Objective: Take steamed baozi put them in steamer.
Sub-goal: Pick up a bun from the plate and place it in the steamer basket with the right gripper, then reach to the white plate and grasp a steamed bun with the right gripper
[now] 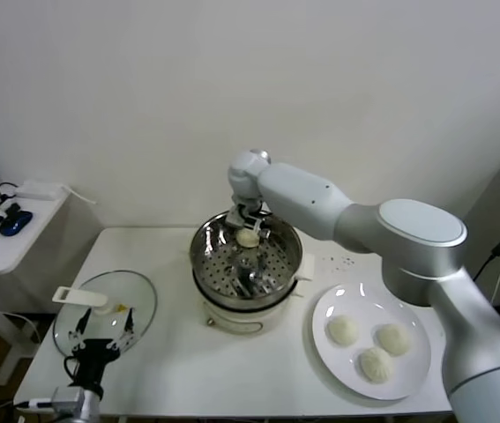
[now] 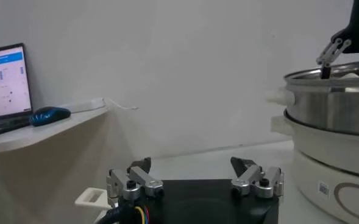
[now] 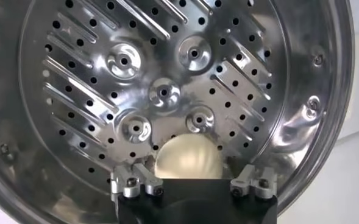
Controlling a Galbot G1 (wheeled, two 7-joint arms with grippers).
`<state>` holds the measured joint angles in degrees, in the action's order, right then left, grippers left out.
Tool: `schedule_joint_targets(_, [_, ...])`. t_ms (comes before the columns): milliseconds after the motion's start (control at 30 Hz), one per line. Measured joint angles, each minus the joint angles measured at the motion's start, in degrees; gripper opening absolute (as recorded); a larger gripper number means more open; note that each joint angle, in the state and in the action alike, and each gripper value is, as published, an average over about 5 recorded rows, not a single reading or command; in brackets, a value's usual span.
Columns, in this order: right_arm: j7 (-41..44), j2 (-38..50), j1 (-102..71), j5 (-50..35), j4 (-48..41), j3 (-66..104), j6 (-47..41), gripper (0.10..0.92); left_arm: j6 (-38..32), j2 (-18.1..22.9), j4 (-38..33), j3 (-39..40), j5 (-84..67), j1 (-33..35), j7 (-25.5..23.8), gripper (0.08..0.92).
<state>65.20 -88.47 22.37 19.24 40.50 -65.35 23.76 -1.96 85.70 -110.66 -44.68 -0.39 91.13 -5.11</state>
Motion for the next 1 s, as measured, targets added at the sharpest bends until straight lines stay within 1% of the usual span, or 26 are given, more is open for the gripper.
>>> schedule_joint_targets(200, [1.18, 1.57, 1.39, -2.14, 2.47, -0.81, -0.56, 0.823, 0.20, 0.02, -0.41, -0.01, 0.00, 0.00, -0.02, 0.823])
schedule_joint_targets(433, [2.93, 7.38, 7.11, -10.79, 11.50, -5.37, -4.61, 0.823, 0.41, 0.04, -1.13, 0.12, 0.00, 0.09, -0.12, 0.823])
schedule_joint_targets(600, [3.06, 14.26, 13.13, -19.18, 18.99, -9.68, -9.03, 0.823, 0.51, 0.01, -1.67, 0.19, 0.00, 0.19, -0.14, 0.823])
schedule_joint_targets(833, [0.48, 26.23, 20.32, -34.56, 27.96, -16.41, -18.54, 0.823, 0.53, -0.27, -2.77, 0.51, -0.57, 0.95, 0.22, 0.823])
schedule_joint_targets(1000, [-1.30, 35.40, 22.14, -41.67, 32.64, -19.08, -24.93, 0.823, 0.30, -0.26, -3.57, 0.97, -0.73, 1.25, 0.74, 0.823])
